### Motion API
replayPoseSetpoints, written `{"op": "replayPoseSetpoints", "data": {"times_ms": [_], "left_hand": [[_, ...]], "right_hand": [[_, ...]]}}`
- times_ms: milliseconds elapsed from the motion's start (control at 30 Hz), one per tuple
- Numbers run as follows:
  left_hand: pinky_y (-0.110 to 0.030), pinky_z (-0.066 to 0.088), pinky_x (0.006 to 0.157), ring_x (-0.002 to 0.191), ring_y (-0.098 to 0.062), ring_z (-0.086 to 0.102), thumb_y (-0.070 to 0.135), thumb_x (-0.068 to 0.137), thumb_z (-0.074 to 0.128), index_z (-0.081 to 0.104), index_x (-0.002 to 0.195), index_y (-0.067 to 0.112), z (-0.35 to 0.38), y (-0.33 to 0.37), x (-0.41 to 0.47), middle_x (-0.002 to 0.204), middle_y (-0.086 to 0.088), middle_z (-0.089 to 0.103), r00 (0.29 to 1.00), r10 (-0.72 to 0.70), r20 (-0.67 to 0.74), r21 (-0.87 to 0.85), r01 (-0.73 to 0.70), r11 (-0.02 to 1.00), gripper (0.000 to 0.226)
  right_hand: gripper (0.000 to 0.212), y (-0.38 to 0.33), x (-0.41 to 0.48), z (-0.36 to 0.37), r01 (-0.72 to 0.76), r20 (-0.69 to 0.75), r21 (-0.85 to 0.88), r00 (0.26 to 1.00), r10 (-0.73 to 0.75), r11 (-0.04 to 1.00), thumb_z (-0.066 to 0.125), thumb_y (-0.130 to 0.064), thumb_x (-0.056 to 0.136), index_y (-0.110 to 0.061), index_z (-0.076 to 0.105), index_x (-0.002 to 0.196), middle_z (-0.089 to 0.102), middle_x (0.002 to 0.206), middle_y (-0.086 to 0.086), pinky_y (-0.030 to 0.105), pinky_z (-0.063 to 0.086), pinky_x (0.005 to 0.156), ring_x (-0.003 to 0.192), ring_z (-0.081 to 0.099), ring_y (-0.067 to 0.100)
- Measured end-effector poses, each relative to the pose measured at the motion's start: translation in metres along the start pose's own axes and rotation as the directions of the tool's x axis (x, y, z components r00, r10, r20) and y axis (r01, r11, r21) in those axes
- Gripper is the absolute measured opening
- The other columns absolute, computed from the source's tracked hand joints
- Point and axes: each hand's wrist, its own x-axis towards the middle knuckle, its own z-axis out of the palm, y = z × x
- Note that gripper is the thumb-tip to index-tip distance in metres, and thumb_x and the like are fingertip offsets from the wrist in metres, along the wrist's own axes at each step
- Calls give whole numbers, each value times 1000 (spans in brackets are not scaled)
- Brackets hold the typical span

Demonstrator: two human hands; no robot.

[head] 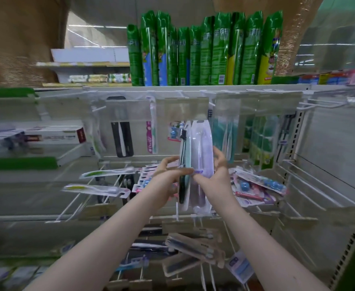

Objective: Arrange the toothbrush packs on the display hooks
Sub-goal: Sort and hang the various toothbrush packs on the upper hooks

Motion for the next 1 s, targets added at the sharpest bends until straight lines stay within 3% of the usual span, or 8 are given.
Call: {"op": "replayPoseSetpoints", "data": {"times_ms": [67,167,233,333,500,700,833,1000], "left_hand": [[-49,46,83,85,-31,62,9,68,81,52,122,21,-4,1,0,107,-16,64,1000,14,-26,-1,-14,1000,62],[-54,49,87,83,-28,66,6,73,78,46,126,20,-5,1,3,111,-13,61,997,29,-73,10,-28,1000,63],[-58,47,88,90,-34,66,5,73,77,42,130,17,-3,1,7,111,-14,63,995,32,-100,12,-31,999,68],[-55,48,92,96,-35,63,3,72,77,43,132,16,3,1,17,108,-17,64,987,1,-161,-5,-2,1000,70],[-53,41,102,114,-36,53,16,79,73,44,133,16,15,4,26,124,-18,54,981,-56,-185,-116,35,993,61],[-52,40,103,117,-34,51,20,79,73,52,120,14,29,7,33,123,-14,54,979,-62,-196,-115,40,993,47],[-43,45,92,111,-32,53,19,78,73,56,112,15,36,5,36,117,-16,57,977,-42,-208,-121,17,993,38],[-52,42,102,115,-34,53,18,75,75,54,120,12,44,2,39,119,-16,57,976,-32,-217,-134,2,991,50]], "right_hand": [[63,-2,2,3,-23,-8,-4,1000,23,1000,66,-3,82,-22,35,133,44,122,-9,8,42,70,99,47,-2],[49,0,6,4,-54,-29,33,998,55,998,64,-5,83,-25,41,122,51,124,-2,36,53,86,108,53,13],[44,1,7,3,-69,-31,42,997,70,997,63,-5,84,-25,42,117,53,122,-1,45,53,89,111,54,18],[41,0,11,-2,-55,-32,26,998,56,998,63,-5,85,-22,42,114,53,117,-1,38,53,89,108,53,17],[25,-4,23,-16,-29,-32,7,999,29,1000,60,-5,87,-18,45,103,56,98,2,16,43,63,85,56,10],[18,-5,30,-33,7,-36,31,999,-6,999,60,-6,86,-15,46,93,54,85,-1,9,43,56,74,53,8],[19,-2,32,-43,39,-32,50,999,-38,998,60,-6,85,-16,44,89,51,83,1,17,43,62,71,50,11],[22,-3,32,-52,101,-71,100,993,-95,990,60,-6,85,-22,44,88,55,88,5,21,44,67,76,54,15]]}}
